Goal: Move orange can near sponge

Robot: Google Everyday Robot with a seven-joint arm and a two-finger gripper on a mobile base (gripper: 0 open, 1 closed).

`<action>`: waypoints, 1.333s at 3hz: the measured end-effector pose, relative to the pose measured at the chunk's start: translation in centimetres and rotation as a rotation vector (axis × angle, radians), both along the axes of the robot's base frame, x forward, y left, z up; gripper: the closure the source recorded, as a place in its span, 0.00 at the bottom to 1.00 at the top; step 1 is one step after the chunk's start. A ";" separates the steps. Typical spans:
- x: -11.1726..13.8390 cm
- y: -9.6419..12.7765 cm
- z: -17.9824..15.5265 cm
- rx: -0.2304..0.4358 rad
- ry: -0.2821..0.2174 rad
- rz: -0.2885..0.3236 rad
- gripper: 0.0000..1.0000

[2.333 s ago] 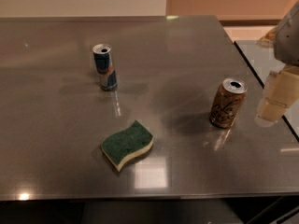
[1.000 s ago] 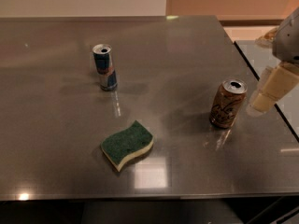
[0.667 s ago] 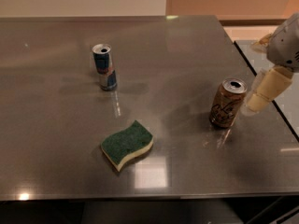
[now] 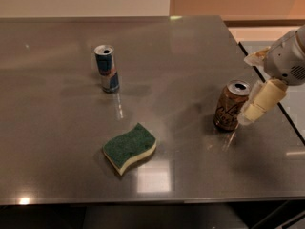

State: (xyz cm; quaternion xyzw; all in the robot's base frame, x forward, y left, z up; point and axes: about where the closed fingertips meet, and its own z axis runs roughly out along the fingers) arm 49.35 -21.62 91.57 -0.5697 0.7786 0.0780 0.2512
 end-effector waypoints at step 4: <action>0.6 3.0 0.0 0.060 0.014 0.072 0.87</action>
Offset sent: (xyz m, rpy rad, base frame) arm -0.0013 0.0130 -0.0177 0.0522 0.0273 0.0446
